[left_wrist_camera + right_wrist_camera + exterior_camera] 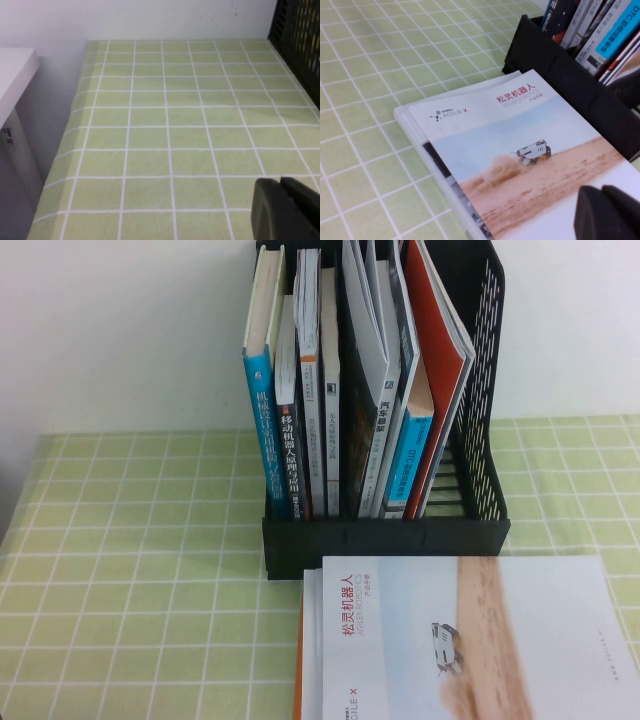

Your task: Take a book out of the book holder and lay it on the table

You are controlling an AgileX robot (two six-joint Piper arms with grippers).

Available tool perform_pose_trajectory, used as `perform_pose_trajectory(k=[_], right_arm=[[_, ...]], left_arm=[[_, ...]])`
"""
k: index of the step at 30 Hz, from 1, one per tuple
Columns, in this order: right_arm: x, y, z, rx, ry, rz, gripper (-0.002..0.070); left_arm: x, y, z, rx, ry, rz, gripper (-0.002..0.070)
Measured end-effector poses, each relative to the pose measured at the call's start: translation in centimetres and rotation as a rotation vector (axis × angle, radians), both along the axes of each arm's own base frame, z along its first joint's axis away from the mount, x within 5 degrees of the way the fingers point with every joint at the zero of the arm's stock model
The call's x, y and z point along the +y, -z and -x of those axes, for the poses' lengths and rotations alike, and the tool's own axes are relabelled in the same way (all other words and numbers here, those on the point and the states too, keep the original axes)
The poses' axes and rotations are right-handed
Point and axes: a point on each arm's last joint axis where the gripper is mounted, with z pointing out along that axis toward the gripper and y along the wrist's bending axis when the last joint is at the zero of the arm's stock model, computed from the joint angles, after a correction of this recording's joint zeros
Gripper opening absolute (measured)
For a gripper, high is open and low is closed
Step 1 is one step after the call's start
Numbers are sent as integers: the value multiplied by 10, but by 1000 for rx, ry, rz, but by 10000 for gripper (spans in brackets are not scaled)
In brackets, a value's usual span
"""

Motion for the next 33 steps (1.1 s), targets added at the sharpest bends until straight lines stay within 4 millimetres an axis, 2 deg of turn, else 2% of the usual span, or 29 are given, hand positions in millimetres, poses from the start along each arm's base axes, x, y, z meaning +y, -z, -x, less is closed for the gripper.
perform_pose_trajectory(k=[25,29,33], right_arm=[[-2,-1,0,-11,12,-22,1],[-7,11,-3,-29,114,-47,1],[-8,30,-9,-19,268,-177,1]], left_arm=[[0,0,0,0,-2,0,-3],[0,0,0,0,-2,0,-3],[0,0,0,0,-2,0,-3]])
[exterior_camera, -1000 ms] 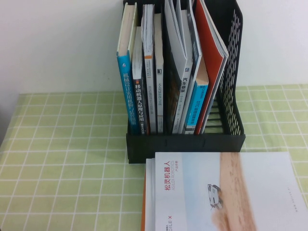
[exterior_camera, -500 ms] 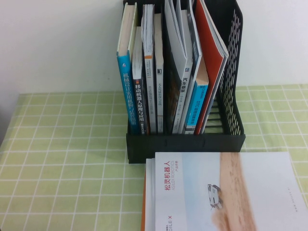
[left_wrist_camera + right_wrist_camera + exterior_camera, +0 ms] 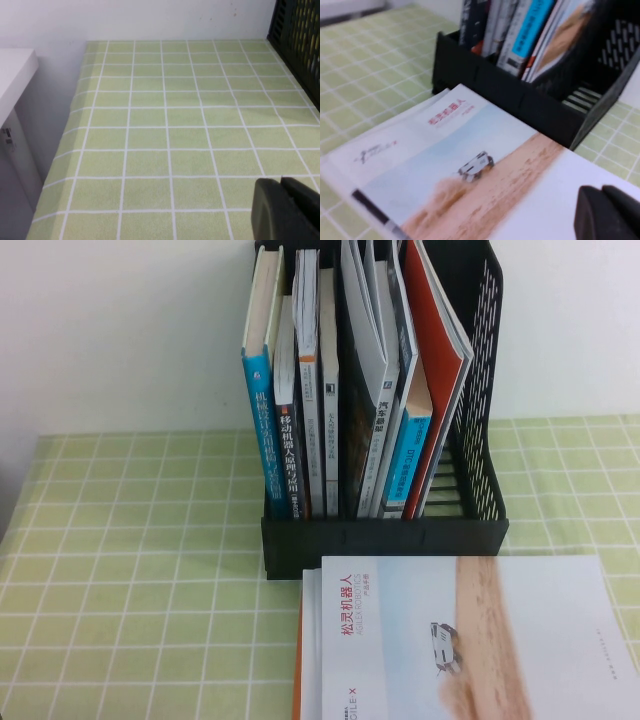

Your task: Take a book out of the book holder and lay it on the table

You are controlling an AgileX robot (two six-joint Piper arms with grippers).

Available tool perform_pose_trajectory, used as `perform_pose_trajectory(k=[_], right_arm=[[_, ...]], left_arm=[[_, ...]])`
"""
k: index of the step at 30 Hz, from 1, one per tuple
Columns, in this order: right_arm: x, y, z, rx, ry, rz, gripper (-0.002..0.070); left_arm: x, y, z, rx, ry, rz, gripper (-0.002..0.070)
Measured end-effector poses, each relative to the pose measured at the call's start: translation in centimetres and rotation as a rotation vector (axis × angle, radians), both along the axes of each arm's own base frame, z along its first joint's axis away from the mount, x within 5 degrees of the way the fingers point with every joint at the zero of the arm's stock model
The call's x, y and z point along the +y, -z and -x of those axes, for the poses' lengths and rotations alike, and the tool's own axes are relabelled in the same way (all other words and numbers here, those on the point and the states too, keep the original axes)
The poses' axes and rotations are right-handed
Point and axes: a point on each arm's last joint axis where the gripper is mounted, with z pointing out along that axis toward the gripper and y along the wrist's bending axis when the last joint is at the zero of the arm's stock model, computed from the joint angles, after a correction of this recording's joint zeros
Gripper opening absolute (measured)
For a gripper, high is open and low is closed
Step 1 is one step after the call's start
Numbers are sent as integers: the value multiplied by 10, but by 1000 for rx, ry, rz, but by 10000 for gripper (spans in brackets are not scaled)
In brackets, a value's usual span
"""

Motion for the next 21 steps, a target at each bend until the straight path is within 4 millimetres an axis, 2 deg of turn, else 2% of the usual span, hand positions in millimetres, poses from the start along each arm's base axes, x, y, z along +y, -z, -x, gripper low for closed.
perform_pose_trajectory(k=[5,9,16,21], right_arm=[[-4,31,-2,33,167,-235,0],[-16,37,1,-1,315,-339,0],[-31,54,4,134,569,-286,0],[-23,57,6,145,489,-198,0]], left_arm=[[0,0,0,0,0,0,-3],[0,0,0,0,0,0,-3],[0,0,0,0,0,1,-2],[0,0,0,0,-2,3,-2]])
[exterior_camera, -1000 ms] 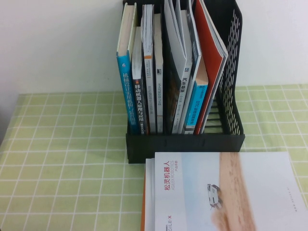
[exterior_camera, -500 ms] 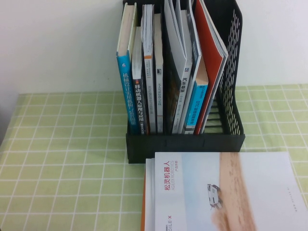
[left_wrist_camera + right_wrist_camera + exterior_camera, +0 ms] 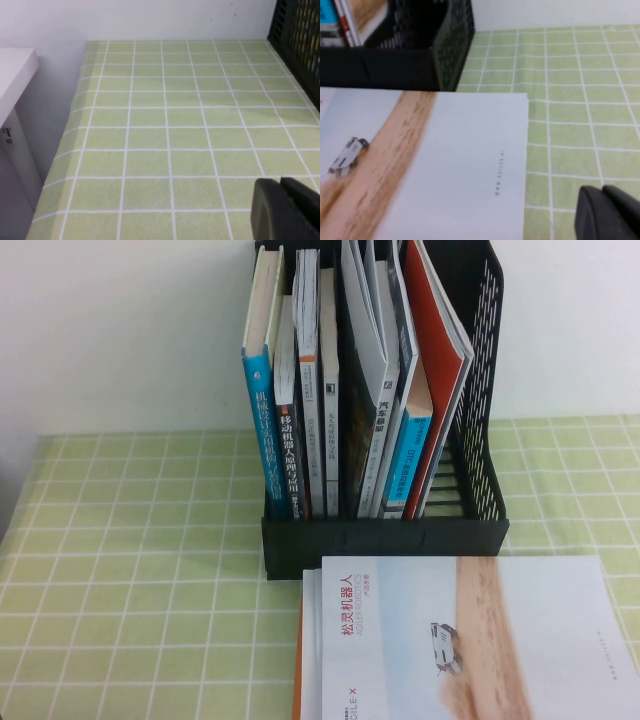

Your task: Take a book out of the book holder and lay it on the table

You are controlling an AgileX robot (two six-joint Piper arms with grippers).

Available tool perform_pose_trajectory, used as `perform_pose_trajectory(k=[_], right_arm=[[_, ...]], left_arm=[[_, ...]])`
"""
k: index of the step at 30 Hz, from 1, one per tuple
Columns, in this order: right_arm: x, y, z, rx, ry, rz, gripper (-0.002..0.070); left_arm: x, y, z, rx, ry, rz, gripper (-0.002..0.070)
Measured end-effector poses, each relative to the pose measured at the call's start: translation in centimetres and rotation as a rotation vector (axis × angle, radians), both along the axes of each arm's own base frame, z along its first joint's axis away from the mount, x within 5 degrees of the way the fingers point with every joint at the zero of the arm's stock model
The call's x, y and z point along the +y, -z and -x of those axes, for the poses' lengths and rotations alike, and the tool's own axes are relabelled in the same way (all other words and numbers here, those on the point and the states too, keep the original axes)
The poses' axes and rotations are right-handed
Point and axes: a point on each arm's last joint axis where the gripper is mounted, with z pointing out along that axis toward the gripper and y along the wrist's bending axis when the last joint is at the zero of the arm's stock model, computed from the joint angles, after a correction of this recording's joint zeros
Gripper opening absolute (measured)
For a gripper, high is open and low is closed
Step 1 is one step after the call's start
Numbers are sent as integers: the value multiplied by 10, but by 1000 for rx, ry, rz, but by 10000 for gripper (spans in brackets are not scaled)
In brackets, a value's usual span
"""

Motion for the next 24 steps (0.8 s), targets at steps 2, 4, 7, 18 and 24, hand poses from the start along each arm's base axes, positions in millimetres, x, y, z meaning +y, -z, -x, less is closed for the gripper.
perform_pose_trajectory(k=[2,4,7,18,24], right_arm=[[2,0,0,-4,-29,29,0],[3,0,1,-6,-36,47,0],[2,0,0,-9,-17,64,0],[2,0,0,-15,-27,98,0],[2,0,0,-16,-28,101,0]], left_arm=[[0,0,0,0,0,0,-2],[0,0,0,0,0,0,-2],[0,0,0,0,0,0,-2],[0,0,0,0,0,0,-2],[0,0,0,0,0,0,-2]])
